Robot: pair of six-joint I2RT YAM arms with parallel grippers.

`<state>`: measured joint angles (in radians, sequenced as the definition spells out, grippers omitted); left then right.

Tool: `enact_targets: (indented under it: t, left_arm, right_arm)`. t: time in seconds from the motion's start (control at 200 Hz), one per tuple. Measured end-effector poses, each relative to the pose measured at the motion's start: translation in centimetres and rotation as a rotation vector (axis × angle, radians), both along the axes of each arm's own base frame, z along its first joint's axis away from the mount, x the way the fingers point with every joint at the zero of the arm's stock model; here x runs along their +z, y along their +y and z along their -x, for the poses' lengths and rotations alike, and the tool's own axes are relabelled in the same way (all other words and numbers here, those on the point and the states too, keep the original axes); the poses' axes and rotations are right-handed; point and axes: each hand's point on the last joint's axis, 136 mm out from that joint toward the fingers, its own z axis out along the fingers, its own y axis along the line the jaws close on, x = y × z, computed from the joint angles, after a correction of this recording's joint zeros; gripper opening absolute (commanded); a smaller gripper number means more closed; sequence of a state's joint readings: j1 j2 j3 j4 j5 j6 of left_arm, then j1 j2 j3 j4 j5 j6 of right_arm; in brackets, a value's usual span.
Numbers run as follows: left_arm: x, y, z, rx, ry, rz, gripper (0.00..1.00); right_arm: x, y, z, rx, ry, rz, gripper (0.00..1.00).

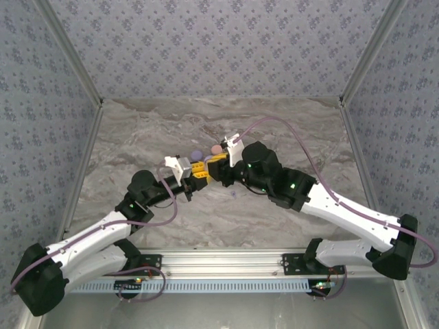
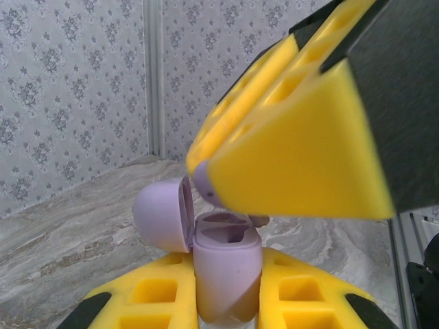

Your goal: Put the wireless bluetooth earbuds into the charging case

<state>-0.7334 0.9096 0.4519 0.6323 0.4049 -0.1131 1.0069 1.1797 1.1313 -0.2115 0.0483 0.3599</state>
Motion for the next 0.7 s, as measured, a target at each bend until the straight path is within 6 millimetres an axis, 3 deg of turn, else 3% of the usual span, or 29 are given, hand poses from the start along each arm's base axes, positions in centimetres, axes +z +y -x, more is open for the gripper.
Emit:
enact_targets:
  t: [0.465, 0.7]
  left_arm:
    - [0.3, 0.2, 0.1, 0.005, -0.007, 0.006, 0.0]
    - [0.3, 0.3, -0.2, 0.025, -0.005, 0.008, 0.0]
  right_arm:
    - [0.3, 0.2, 0.0, -0.005, 0.003, -0.007, 0.25]
    - [3.1, -0.1, -0.4, -0.03, -0.052, -0.058, 0.25]
